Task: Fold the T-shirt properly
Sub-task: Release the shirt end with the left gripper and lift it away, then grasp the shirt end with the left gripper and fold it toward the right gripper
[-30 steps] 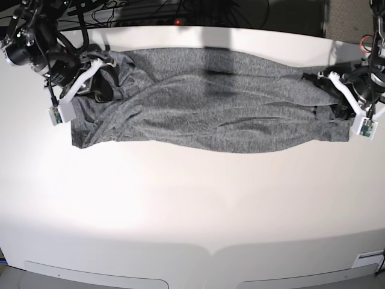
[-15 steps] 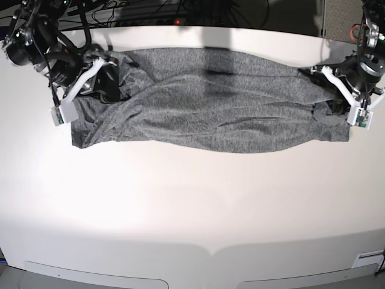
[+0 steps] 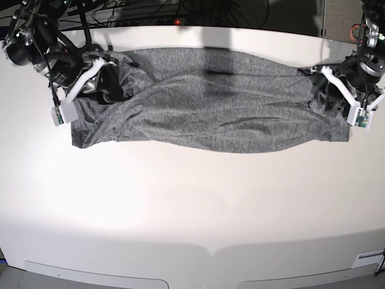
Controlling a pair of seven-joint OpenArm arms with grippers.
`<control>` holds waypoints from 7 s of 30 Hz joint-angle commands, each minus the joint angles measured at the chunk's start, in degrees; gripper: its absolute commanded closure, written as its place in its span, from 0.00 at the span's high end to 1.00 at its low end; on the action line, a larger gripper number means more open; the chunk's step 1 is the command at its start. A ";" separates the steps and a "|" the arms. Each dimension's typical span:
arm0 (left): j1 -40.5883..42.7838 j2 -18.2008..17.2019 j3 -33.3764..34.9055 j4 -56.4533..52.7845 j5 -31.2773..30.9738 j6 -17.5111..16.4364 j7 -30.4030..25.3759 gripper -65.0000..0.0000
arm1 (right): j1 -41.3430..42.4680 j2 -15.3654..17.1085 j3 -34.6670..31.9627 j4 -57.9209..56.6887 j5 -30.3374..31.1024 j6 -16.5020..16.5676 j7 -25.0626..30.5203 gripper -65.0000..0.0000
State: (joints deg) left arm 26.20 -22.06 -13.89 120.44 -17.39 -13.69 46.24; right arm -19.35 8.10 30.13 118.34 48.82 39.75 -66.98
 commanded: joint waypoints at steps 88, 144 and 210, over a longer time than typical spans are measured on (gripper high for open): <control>-34.62 -15.23 -0.26 -73.22 -52.65 -26.31 33.76 0.69 | 0.28 0.33 0.24 1.11 17.86 0.25 -7.91 0.21; -25.97 -7.74 -0.33 -43.98 -67.61 -26.31 33.76 0.00 | 12.81 0.28 0.24 1.14 17.57 0.25 -7.93 0.21; -28.04 22.84 5.35 -22.86 -36.09 -26.31 28.94 0.45 | 15.63 0.13 0.24 1.11 12.98 0.25 3.91 0.21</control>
State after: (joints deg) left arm -1.21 0.67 -8.54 96.64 -52.14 -39.62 75.85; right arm -4.60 7.77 30.28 118.50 60.66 39.75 -64.25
